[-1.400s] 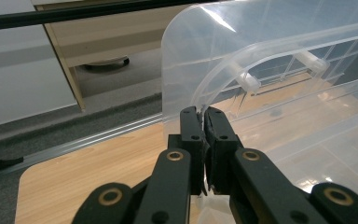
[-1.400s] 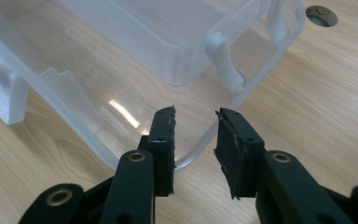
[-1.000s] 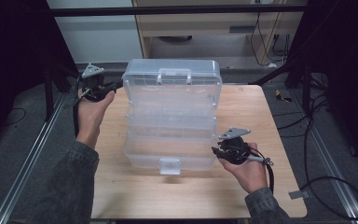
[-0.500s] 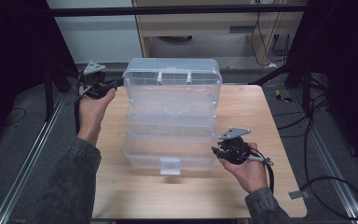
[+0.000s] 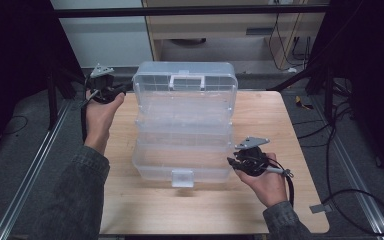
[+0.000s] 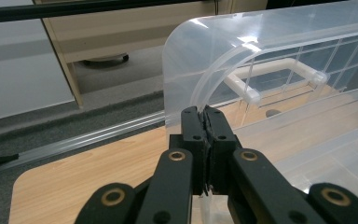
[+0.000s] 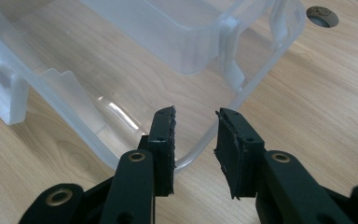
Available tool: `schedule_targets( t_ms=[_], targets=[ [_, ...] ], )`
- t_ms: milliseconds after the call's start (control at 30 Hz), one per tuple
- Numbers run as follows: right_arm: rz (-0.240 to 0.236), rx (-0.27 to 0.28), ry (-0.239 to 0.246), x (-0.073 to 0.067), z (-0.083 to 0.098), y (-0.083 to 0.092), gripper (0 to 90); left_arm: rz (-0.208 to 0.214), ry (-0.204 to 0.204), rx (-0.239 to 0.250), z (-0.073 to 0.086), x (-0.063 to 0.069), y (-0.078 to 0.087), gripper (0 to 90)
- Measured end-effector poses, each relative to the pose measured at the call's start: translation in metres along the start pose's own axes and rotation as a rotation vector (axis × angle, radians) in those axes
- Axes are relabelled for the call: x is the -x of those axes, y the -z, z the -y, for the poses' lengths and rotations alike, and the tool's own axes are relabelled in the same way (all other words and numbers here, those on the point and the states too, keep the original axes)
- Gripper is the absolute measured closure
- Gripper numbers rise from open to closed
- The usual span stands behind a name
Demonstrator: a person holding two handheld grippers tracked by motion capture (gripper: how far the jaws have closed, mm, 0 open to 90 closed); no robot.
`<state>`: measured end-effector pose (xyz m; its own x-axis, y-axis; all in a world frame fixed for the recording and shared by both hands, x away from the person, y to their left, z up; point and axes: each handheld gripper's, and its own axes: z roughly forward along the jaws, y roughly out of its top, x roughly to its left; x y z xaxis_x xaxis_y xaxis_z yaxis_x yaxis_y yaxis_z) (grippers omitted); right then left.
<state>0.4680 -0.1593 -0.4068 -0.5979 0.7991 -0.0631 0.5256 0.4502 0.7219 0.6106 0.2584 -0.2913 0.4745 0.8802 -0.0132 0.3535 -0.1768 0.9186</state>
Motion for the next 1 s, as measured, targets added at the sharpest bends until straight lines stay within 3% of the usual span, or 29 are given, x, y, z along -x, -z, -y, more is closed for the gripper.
schedule_targets(
  t_ms=[1000],
  targets=[
    [-0.008, 0.002, -0.006, 0.001, 0.0, 0.0, 66.9, -0.001, 0.022, -0.005, -0.004, -0.004, -0.011, 87.8]
  ],
)
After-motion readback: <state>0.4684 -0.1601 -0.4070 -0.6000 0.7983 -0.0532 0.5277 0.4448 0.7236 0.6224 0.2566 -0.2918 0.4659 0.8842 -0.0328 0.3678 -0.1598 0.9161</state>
